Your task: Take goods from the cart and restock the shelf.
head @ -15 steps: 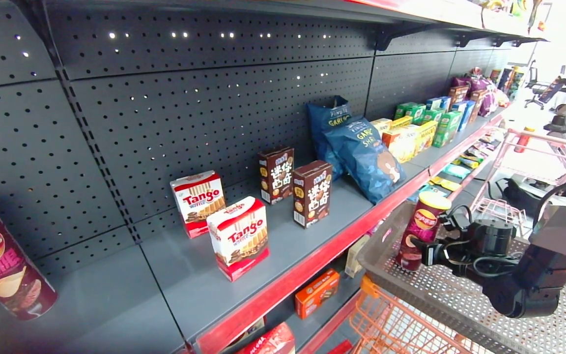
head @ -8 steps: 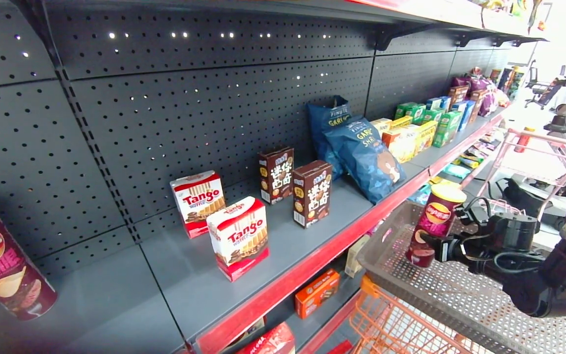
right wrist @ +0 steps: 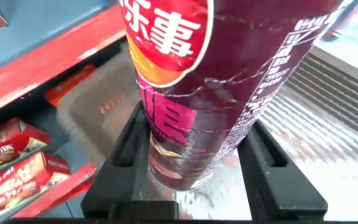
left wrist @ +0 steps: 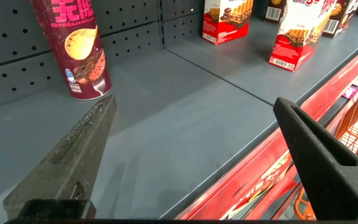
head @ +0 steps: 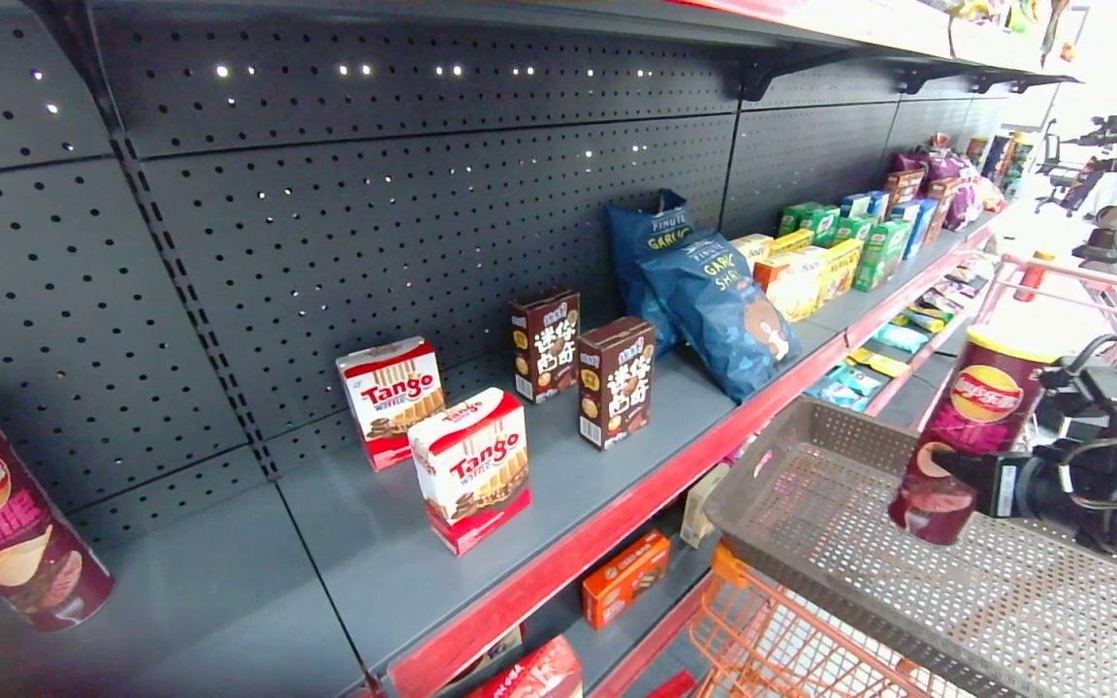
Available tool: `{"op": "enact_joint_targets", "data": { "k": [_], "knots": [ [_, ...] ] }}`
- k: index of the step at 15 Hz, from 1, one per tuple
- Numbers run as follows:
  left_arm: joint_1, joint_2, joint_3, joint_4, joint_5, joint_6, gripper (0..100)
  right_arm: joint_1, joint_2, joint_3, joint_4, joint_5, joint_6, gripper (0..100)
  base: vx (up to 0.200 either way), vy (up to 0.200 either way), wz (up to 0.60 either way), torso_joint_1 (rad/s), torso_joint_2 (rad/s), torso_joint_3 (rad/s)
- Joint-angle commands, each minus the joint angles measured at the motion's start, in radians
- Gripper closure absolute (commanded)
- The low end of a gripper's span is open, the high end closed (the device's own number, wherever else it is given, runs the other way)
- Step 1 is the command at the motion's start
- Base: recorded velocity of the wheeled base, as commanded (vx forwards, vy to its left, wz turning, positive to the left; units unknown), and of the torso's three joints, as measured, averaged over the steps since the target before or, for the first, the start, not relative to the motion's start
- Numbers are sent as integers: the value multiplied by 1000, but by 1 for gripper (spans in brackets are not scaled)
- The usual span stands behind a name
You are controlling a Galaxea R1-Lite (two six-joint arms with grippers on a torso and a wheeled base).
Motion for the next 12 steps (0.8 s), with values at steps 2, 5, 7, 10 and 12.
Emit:
{"op": "enact_joint_targets", "data": {
  "k": [2, 5, 7, 10, 12],
  "knots": [
    [0, 0, 0, 0, 1, 0, 0, -17, -392, 52, 360, -117, 0, 100, 0, 0, 0, 0, 0, 0],
    [0, 0, 0, 0, 1, 0, 0, -17, -533, 51, 524, -151, -3, 100, 0, 0, 200, 1, 4, 2],
    [0, 0, 1, 0, 1, 0, 0, -18, -542, 44, 518, -151, 0, 100, 0, 0, 600, -5, 2, 7],
    [0, 0, 0, 0, 1, 0, 0, -12, -588, 31, 515, -151, -1, 100, 0, 0, 600, -2, -1, 5],
    [0, 0, 1, 0, 1, 0, 0, -9, -625, 44, 518, -159, -1, 100, 0, 0, 600, 0, -2, 0]
  ]
}}
